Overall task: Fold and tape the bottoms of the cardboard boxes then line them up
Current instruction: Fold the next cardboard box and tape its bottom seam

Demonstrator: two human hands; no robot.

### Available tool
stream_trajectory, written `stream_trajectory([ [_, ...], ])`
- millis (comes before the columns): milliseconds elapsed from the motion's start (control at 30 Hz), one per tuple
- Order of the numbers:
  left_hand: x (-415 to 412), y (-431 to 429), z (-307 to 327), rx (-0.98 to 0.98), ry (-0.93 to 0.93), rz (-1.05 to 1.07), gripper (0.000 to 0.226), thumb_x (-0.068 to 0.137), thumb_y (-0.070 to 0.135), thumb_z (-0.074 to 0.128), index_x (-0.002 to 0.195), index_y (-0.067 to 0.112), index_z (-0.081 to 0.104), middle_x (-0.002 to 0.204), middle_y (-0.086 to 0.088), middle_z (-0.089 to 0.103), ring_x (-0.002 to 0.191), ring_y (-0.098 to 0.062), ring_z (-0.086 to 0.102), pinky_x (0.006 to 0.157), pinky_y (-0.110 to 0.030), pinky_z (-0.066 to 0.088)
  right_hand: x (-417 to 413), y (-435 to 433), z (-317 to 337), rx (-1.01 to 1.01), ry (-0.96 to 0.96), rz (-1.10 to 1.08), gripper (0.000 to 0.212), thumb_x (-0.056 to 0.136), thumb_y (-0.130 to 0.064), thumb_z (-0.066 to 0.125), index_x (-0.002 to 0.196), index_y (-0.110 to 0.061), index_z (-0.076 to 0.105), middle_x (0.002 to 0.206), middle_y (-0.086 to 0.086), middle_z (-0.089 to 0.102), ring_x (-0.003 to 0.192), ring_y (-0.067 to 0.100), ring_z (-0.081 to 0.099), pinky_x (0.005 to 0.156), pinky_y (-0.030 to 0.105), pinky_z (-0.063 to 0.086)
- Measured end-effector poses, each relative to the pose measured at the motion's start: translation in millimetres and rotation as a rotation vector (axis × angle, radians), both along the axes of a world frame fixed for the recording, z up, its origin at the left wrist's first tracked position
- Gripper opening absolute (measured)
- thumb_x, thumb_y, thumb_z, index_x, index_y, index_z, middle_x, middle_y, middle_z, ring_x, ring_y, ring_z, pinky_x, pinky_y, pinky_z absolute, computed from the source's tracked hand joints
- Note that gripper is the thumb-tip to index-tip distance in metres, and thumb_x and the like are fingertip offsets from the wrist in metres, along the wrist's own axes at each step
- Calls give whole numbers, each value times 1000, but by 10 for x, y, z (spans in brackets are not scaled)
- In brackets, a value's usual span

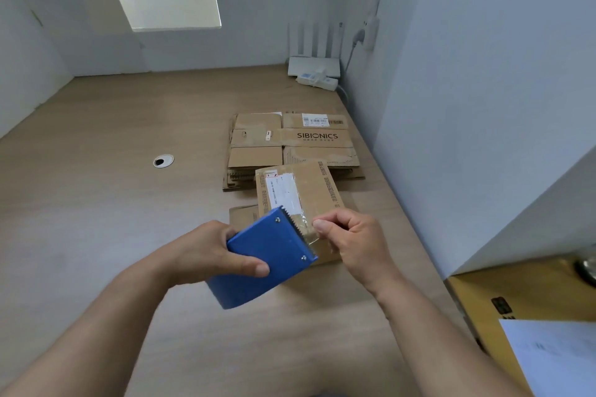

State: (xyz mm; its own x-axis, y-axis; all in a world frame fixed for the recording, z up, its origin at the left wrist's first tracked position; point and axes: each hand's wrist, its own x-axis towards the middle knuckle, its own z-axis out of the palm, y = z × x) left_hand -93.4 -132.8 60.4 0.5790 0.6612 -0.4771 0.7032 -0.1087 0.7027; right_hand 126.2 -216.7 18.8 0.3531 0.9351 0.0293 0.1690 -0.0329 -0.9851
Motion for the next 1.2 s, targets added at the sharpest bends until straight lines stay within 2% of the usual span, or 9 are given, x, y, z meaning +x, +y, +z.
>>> stream_trajectory([
  [133, -369, 168, 77, -10, 132, 11, 99, 12, 89, 66, 81, 18, 69, 75, 7, 72, 73, -12, 66, 67, -24, 43, 424, -83, -79, -107, 102, -236, 20, 85, -2, 65, 67, -10, 67, 50, -3, 56, 39, 5, 42, 42, 18, 38],
  [333, -448, 367, -8, -40, 241, 22, 105, 10, 88, 66, 88, 18, 70, 78, 4, 74, 80, -18, 69, 78, -31, 47, 493, 18, -278, -247, 9, -251, 22, 87, -7, 63, 66, -14, 66, 53, -5, 59, 42, 7, 43, 47, 24, 40],
  [500, -381, 451, -110, -45, 279, 17, 91, 22, 82, 67, 87, 19, 70, 77, 5, 73, 79, -18, 70, 73, -28, 46, 547, 104, -368, -287, -57, -264, 23, 85, -10, 63, 63, -16, 66, 51, -7, 60, 50, 12, 46, 57, 31, 42],
  [633, -326, 469, -223, -54, 294, 2, 102, 10, 89, 64, 85, 20, 69, 76, 4, 73, 76, -17, 69, 72, -27, 47, 552, 156, -427, -326, -73, -277, 21, 84, -9, 62, 64, -11, 67, 56, -5, 61, 53, 14, 48, 59, 33, 43],
  [733, -287, 484, -317, -62, 321, 11, 90, 23, 81, 65, 88, 20, 68, 82, 3, 73, 81, -18, 69, 80, -32, 49, 558, 155, -462, -374, 11, -270, 21, 88, -6, 58, 69, -9, 66, 59, 0, 59, 51, 12, 46, 51, 28, 43],
  [800, -270, 491, -382, -73, 326, 25, 94, 19, 84, 65, 88, 21, 68, 82, 4, 73, 81, -18, 69, 82, -33, 49, 562, 136, -496, -402, 101, -247, 18, 89, -6, 57, 75, -6, 66, 60, 2, 57, 49, 10, 44, 47, 24, 42],
  [1000, -231, 476, -526, -112, 298, 70, 96, 19, 84, 67, 92, 21, 69, 81, 5, 73, 79, -17, 70, 73, -27, 46, 632, 183, -546, -536, 353, -227, 14, 90, -18, 61, 80, -9, 63, 62, 1, 46, 47, 10, 39, 46, 23, 42],
  [1100, -209, 448, -558, -116, 286, 68, 99, 17, 86, 66, 93, 22, 68, 82, 5, 73, 78, -16, 70, 72, -26, 47, 735, 29, -718, -721, 155, -346, 24, 83, -25, 69, 95, -7, 59, 69, 5, 51, 55, 17, 46, 50, 28, 44],
  [1200, -162, 411, -551, -96, 287, 80, 88, 28, 79, 64, 95, 22, 67, 86, 4, 72, 80, -15, 69, 70, -24, 46, 731, -82, -710, -590, -181, -474, 11, 90, -21, 57, 85, -11, 58, 83, 4, 60, 77, 23, 55, 66, 32, 48],
])
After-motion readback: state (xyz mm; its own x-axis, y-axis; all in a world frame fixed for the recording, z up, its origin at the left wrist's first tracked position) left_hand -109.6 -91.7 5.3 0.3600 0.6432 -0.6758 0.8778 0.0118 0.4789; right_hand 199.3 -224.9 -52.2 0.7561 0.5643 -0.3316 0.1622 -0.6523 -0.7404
